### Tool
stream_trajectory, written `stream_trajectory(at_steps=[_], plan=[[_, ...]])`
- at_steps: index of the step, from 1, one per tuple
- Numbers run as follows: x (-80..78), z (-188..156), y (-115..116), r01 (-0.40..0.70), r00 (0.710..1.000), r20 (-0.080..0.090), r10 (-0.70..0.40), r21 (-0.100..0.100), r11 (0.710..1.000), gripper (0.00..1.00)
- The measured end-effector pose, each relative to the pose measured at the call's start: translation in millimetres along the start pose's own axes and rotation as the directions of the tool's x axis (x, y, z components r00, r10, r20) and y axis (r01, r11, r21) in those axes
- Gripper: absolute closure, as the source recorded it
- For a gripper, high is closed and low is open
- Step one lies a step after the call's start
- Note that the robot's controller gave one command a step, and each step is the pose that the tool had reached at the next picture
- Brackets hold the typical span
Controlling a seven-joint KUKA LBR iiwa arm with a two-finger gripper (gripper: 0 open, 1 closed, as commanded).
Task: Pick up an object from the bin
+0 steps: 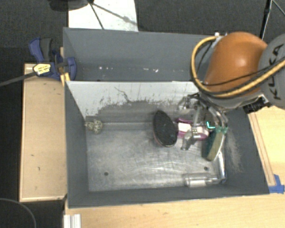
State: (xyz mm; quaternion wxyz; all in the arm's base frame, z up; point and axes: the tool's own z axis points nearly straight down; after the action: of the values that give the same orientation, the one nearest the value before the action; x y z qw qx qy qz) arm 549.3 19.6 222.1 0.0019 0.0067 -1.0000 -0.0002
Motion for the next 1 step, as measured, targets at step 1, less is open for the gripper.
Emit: stream_trajectory(at_steps=[1], plan=[[-18.1, 148.4, 11.2, 0.416, 0.909, 0.015, -0.416, 0.0, 0.909, 0.0]])
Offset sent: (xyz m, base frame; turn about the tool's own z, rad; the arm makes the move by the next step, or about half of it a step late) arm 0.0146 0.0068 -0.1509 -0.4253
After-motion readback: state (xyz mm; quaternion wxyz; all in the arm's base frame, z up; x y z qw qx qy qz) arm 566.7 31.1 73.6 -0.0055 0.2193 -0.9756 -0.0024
